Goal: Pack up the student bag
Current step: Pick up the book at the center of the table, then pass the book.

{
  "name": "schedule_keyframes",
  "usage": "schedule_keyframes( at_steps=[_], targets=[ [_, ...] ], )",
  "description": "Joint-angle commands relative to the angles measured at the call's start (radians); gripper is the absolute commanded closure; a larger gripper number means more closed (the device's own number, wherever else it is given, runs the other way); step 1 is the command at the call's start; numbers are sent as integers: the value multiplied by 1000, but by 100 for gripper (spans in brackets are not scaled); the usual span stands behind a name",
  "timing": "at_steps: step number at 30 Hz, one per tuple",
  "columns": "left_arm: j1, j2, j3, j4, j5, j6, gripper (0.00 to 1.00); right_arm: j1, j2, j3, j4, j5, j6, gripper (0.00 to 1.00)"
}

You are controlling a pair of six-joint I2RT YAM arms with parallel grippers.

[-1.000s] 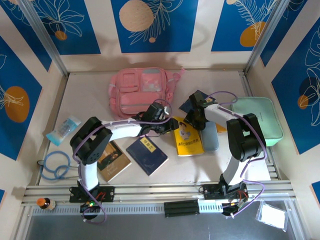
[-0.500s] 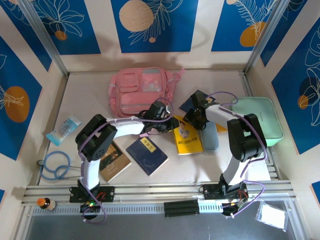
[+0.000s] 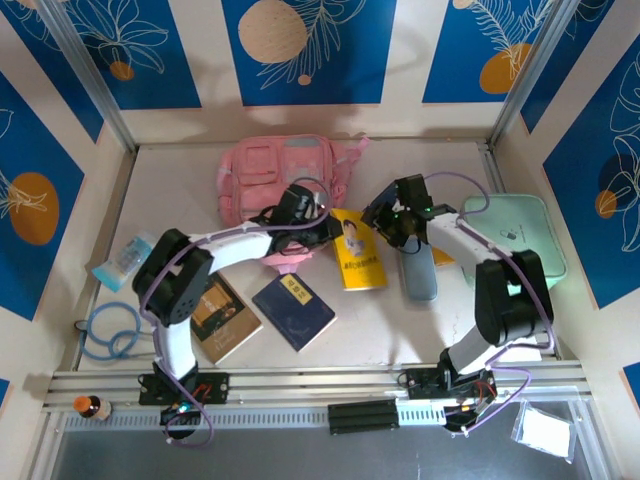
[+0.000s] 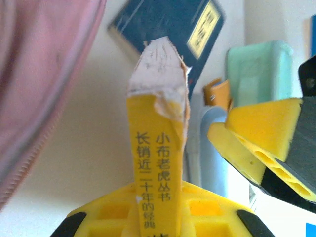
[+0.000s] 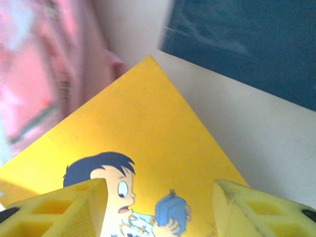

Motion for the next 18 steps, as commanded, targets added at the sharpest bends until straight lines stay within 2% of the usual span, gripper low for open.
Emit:
schedule_keyframes(
  at_steps=[1, 6, 10, 16, 18],
  targets=[
    [52, -126, 76, -9, -14, 77, 100, -29, -63, -16, 102, -150, 15, 36],
    [152, -191, 97, -24, -24, 70, 100, -42, -109, -42, 214, -258, 80, 28],
    [184, -212, 100, 28, -53, 20, 100, -41, -119, -91, 359, -325, 185, 24],
    [188, -190, 64, 222, -64, -170, 100, 11, -73, -120, 588, -416, 335, 18],
    [189, -176, 56, 269, -64, -228, 100, 33, -64, -141, 689, -416, 397, 12]
  ],
)
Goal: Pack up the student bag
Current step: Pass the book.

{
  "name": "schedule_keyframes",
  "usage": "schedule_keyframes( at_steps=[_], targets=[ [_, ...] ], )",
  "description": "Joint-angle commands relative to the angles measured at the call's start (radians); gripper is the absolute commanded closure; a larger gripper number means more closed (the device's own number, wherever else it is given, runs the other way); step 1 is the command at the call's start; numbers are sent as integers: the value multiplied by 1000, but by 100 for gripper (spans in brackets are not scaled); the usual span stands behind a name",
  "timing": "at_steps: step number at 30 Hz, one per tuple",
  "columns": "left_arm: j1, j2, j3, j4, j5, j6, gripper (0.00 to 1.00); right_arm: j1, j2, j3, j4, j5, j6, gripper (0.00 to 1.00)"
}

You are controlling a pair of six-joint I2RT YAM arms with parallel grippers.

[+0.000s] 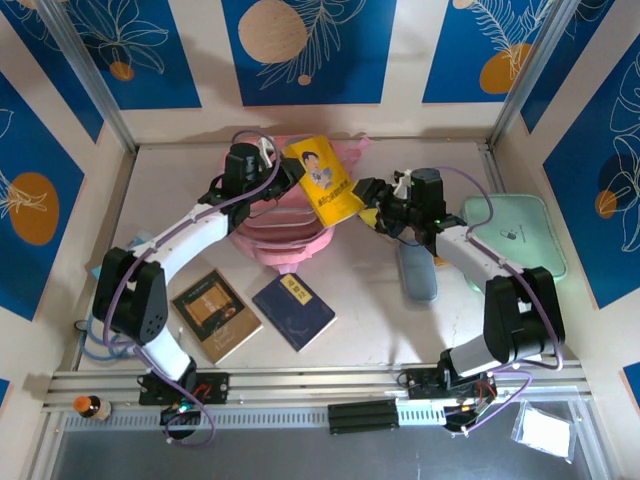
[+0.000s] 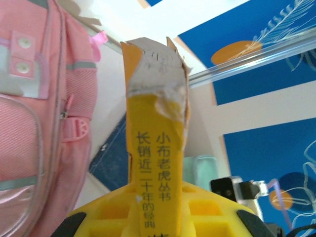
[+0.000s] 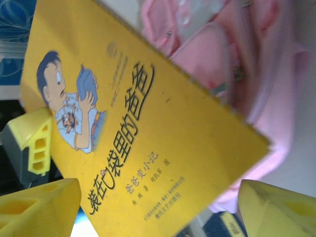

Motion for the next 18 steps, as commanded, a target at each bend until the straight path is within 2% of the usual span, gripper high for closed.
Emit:
schedule_keyframes(
  at_steps=[1, 6, 18],
  targets=[
    [0, 15, -10, 200, 2, -145, 100, 41, 17, -39, 240, -62, 139, 11],
    [4, 18, -37, 247, -28, -215, 100, 59, 31, -101, 346, -4, 238, 9],
    [20, -5, -53, 272, -38, -243, 100, 94, 50, -120, 339, 39, 268, 9]
  ],
)
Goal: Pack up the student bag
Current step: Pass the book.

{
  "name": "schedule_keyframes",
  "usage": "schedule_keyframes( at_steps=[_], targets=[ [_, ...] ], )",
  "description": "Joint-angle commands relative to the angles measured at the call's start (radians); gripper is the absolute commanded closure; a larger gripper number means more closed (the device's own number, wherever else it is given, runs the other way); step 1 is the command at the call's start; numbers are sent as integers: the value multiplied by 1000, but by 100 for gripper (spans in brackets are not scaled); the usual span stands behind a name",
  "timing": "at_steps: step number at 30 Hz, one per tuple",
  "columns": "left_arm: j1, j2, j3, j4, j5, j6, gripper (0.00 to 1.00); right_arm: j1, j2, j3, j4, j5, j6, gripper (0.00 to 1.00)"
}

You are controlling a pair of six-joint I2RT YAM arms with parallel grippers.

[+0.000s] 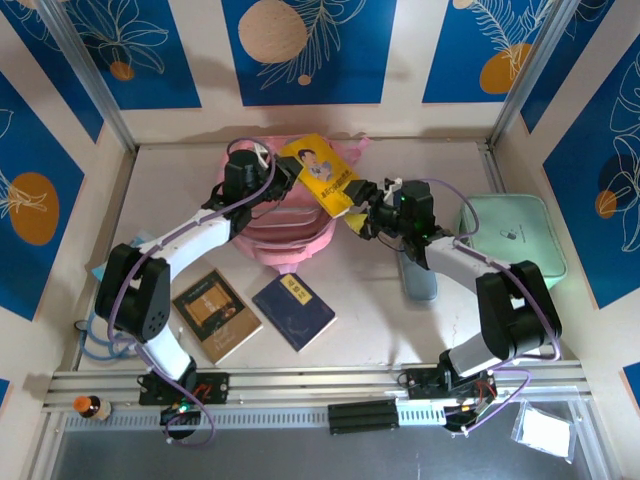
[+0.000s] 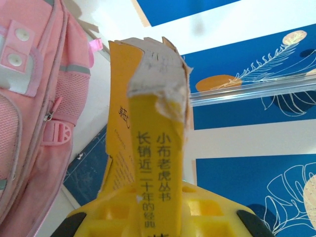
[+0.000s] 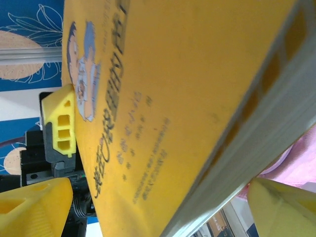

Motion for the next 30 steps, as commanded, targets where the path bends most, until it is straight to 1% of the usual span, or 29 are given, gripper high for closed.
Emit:
schedule_keyframes(
  at_steps=[1, 7, 12, 15, 18, 21, 24, 26, 27, 29, 30],
  targets=[
    [7, -23, 20, 109, 3, -41, 100, 25, 32, -4, 57, 7, 36, 9],
    [8, -33, -1, 124, -16, -54, 100, 39, 49, -35, 128, 41, 45, 10],
    [8, -40, -8, 124, -19, -52, 100, 38, 67, -32, 182, 43, 68, 11],
    [8, -44, -17, 119, -23, -60, 100, 40, 79, -17, 192, 45, 74, 14],
    [12, -44, -22, 113, -22, -54, 100, 48, 92, -2, 254, 62, 77, 21],
    [20, -49, -24, 58, -33, -36, 100, 53, 94, 8, 276, 83, 65, 30],
    [25, -57, -44, 50, -46, -38, 100, 52, 91, 9, 289, 89, 47, 41],
    [28, -55, -48, 46, -47, -38, 100, 53, 88, 6, 291, 88, 33, 53],
    [29, -52, -50, 43, -45, -39, 100, 52, 87, 6, 287, 82, 29, 56],
    [31, -48, -57, 46, -40, -40, 100, 53, 86, 11, 272, 74, 13, 60],
    [32, -47, -63, 47, -39, -41, 100, 55, 85, 15, 256, 72, 2, 65]
  ],
)
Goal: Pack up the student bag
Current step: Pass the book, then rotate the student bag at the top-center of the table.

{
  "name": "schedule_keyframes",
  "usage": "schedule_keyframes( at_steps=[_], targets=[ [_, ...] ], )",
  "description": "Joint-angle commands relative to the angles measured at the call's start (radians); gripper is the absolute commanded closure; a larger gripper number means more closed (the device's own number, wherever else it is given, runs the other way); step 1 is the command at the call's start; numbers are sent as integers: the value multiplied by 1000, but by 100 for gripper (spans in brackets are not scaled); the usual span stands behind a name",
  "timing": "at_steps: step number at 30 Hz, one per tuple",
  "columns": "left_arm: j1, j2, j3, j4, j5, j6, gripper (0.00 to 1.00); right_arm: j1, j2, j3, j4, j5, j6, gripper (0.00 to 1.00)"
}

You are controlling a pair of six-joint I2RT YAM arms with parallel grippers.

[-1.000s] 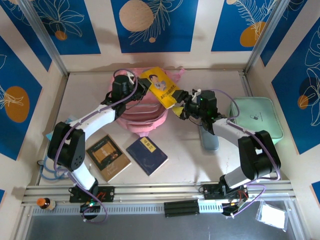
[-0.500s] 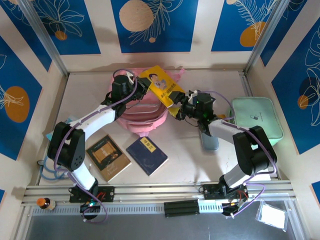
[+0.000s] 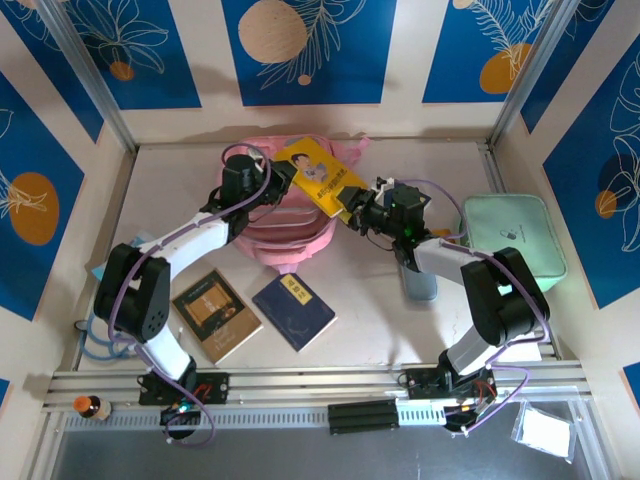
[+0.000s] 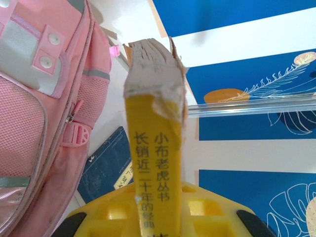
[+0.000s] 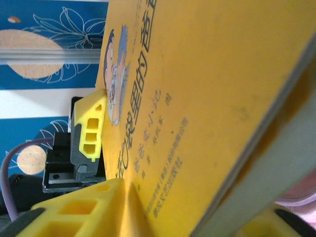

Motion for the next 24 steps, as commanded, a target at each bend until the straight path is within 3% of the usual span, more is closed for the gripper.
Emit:
schedule_keyframes(
  at_steps=[1, 3, 6, 9, 12, 18, 24],
  targets=[
    [14, -41, -19, 34, -8, 7, 100, 9, -6, 40, -2, -1, -48, 69],
    [21, -41, -39, 31, -4, 10, 97, 6, -8, 54, -54, -1, -72, 82],
    [33, -42, -68, 1, 18, 61, 69, 0, -20, 81, -160, 0, -120, 100],
    [47, -56, -107, -117, 3, 215, 50, -7, -55, 88, -254, 22, -191, 100],
    [53, -79, -131, -326, -68, 415, 38, -19, -101, 90, -334, 43, -263, 100],
    [52, -94, -149, -530, -90, 656, 28, -44, -182, 114, -495, 91, -411, 100],
    [29, -51, -161, -497, 19, 685, 27, -63, -224, 147, -624, 145, -488, 100]
  ],
)
